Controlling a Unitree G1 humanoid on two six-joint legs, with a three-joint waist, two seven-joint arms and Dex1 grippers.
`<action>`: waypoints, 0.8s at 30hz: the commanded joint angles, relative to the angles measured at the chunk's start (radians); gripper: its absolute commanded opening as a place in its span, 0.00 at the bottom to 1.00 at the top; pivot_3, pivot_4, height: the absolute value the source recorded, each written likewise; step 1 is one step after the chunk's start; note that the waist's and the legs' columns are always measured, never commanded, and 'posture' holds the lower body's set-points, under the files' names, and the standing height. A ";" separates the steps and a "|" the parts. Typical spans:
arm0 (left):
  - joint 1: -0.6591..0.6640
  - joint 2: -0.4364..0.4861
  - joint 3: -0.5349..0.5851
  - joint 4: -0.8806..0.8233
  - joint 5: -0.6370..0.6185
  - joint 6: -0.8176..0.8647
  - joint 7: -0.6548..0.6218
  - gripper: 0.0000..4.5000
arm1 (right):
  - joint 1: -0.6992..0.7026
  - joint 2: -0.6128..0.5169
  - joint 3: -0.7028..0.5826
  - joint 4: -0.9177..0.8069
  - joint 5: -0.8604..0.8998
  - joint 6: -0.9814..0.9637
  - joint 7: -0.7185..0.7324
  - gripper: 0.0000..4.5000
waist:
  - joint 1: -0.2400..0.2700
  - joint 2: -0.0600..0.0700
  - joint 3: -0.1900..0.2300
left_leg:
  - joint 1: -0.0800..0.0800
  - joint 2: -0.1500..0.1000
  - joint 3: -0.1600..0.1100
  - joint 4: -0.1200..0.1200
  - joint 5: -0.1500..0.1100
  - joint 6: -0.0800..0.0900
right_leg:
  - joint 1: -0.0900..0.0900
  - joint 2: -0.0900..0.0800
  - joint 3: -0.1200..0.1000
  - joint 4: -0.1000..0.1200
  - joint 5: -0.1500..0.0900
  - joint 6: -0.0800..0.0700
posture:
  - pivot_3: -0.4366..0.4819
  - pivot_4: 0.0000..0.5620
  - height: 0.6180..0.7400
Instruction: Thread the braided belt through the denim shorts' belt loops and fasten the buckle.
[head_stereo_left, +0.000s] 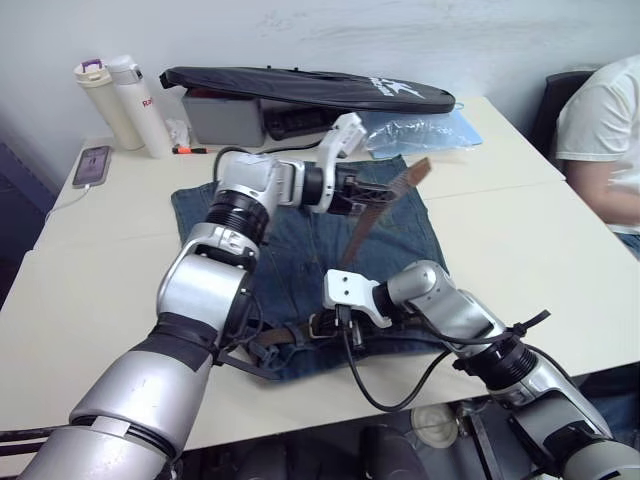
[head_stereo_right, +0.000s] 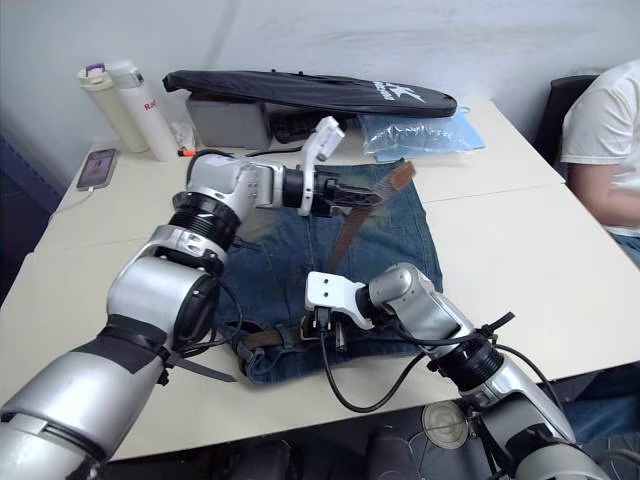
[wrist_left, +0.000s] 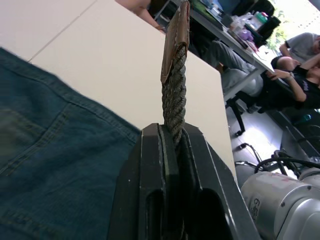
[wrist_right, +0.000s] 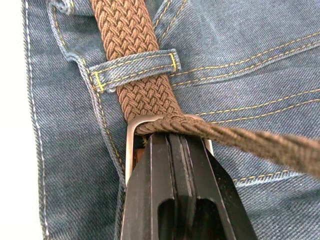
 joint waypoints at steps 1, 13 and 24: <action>0.027 0.037 0.030 -0.254 -0.072 0.110 -0.007 0.00 | 0.134 0.000 0.179 0.262 -0.122 0.065 -0.040 0.01 | -0.001 0.000 0.000 | 0.001 0.001 0.000 0.000 -0.001 -0.001 | 0.000 0.001 0.000 0.001 0.000 -0.001 | 0.48 0.27 1.00; 0.235 0.138 0.067 -0.712 -0.212 0.459 0.081 0.00 | 0.112 -0.070 0.108 0.087 -0.112 0.137 -0.050 0.01 | 0.001 0.003 -0.003 | 0.014 0.011 0.000 0.000 -0.003 -0.012 | -0.001 0.014 0.010 0.015 -0.010 -0.012 | 0.48 0.27 1.00; 0.305 0.236 0.187 -0.814 -0.282 0.561 0.179 0.00 | -0.040 -0.193 -0.036 -0.215 0.082 0.425 0.023 0.01 | 0.060 0.004 0.007 | -0.019 0.006 -0.001 0.005 -0.001 -0.005 | -0.025 0.011 0.008 0.009 -0.004 -0.013 | 0.48 0.27 1.00</action>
